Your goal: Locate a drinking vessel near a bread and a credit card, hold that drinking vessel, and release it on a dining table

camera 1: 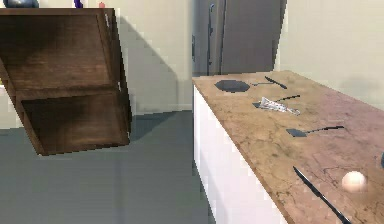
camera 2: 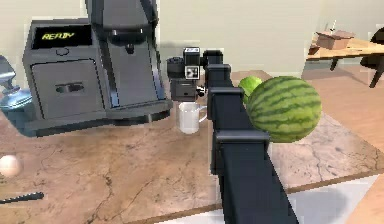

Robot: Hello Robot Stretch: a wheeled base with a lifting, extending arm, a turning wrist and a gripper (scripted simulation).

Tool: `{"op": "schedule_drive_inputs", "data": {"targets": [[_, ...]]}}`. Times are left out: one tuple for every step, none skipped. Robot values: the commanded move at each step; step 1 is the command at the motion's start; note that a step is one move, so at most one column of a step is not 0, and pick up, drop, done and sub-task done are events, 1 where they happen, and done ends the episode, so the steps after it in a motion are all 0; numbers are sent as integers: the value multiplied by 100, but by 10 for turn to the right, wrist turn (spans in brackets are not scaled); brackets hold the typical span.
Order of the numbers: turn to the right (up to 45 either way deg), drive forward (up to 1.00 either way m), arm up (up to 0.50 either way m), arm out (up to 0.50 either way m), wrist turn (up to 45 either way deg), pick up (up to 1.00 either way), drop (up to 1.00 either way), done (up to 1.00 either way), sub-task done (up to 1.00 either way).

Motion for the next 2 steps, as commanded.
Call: {"op": "schedule_drive_inputs", "data": {"targets": [[0, 0, 0, 0, -60, 0, 0, 0, 0], [0, 0, 0, 0, 0, 100, 0, 0, 0]]}}
